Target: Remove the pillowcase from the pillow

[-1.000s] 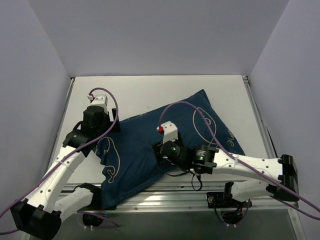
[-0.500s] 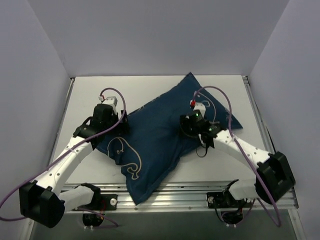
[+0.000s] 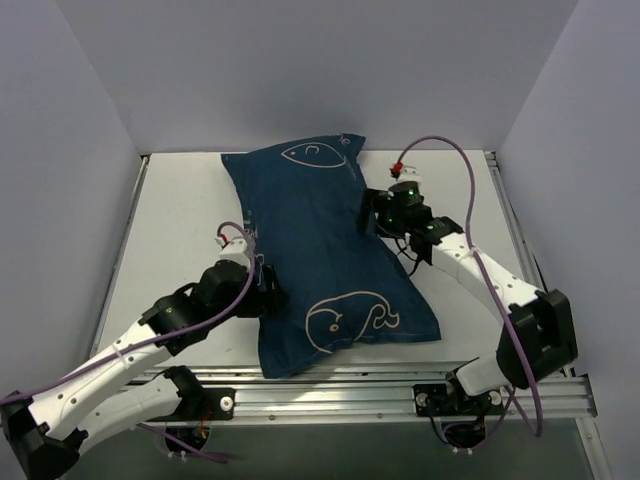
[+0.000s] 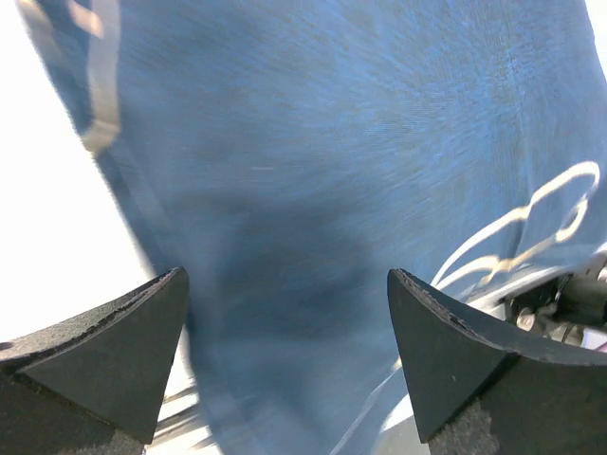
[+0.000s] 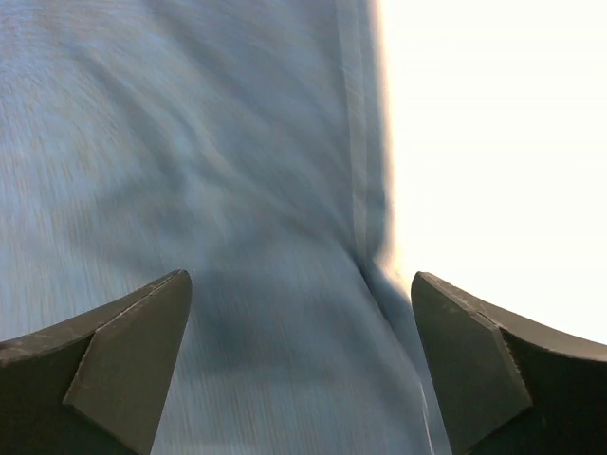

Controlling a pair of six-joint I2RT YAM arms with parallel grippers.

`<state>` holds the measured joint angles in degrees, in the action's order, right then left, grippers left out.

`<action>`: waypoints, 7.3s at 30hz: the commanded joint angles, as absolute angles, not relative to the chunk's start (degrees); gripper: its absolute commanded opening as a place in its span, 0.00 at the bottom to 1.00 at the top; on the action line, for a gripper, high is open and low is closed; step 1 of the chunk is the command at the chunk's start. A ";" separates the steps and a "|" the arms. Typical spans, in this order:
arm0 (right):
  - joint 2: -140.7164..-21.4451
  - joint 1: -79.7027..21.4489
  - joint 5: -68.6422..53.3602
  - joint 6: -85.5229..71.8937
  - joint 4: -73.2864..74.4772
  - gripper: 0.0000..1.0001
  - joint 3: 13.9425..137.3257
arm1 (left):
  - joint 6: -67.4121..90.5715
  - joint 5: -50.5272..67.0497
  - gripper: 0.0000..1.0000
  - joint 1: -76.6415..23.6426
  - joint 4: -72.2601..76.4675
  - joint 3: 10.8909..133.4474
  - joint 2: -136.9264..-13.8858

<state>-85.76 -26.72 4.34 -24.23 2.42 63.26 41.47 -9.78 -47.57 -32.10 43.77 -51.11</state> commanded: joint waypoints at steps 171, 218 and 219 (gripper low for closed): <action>-83.95 -49.23 32.70 -29.51 13.71 0.00 57.93 | 25.75 -11.16 0.94 -23.20 -34.63 52.21 -73.03; -79.90 -34.20 29.36 -30.41 16.70 0.71 55.29 | 25.40 -7.65 0.94 -23.82 -34.45 52.64 -74.09; -78.94 -33.41 28.57 -30.67 16.44 0.70 54.24 | 25.40 -7.39 0.94 -23.82 -34.54 52.73 -74.35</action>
